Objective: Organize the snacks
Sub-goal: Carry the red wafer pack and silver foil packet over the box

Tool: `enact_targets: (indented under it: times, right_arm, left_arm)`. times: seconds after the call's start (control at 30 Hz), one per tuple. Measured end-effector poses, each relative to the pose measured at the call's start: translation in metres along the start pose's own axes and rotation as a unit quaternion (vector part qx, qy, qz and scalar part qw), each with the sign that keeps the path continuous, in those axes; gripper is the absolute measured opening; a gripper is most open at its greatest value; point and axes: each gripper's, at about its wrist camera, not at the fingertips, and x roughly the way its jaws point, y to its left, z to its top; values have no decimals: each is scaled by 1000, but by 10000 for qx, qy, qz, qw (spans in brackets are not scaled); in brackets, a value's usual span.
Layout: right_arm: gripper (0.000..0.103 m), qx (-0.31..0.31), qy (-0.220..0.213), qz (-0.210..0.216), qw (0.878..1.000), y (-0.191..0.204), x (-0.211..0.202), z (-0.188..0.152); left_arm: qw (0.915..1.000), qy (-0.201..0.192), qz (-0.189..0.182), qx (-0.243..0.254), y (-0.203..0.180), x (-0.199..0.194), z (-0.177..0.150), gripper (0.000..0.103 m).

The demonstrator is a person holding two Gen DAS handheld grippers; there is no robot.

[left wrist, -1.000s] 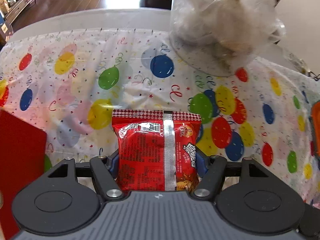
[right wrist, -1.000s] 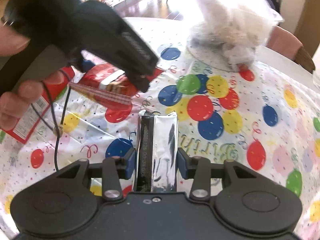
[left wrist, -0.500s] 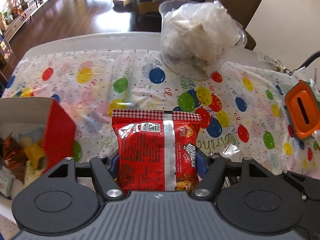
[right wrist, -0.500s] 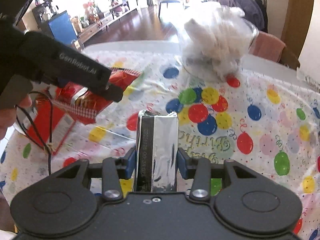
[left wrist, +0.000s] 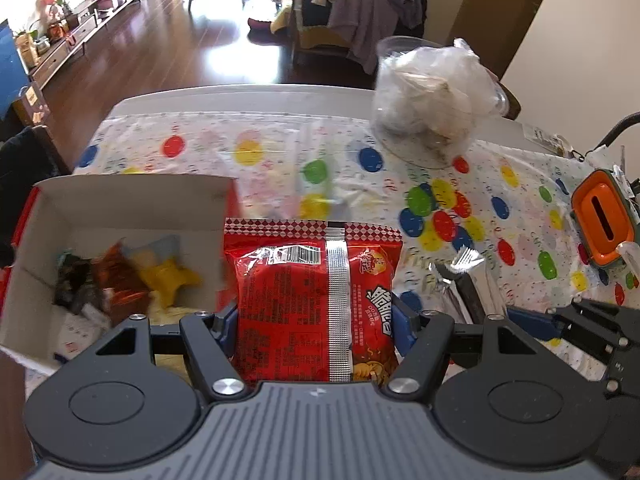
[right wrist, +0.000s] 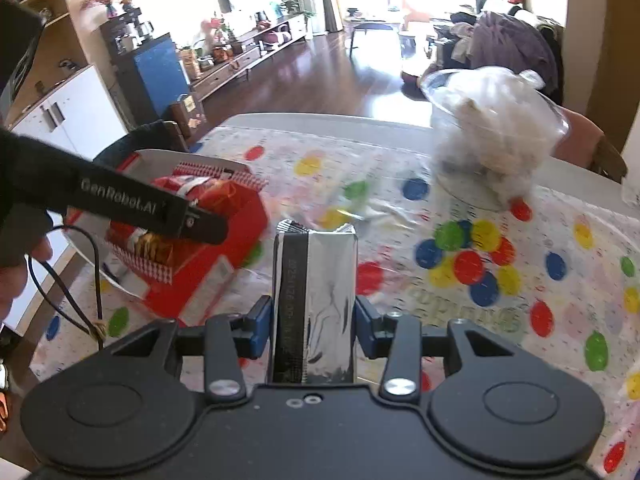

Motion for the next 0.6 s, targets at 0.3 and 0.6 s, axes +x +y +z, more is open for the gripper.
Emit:
enact_targets:
  times: [0.3,0.6]
  right_arm:
    - [41,-209,34,128,9997,62,19,22]
    - [41,-386,94,100,9992,116,53,44]
  left_arm:
    - [9997,-37,175,-152,73,-19,-15,69]
    - [9988,-59,371,-311,145,-24,-16,69]
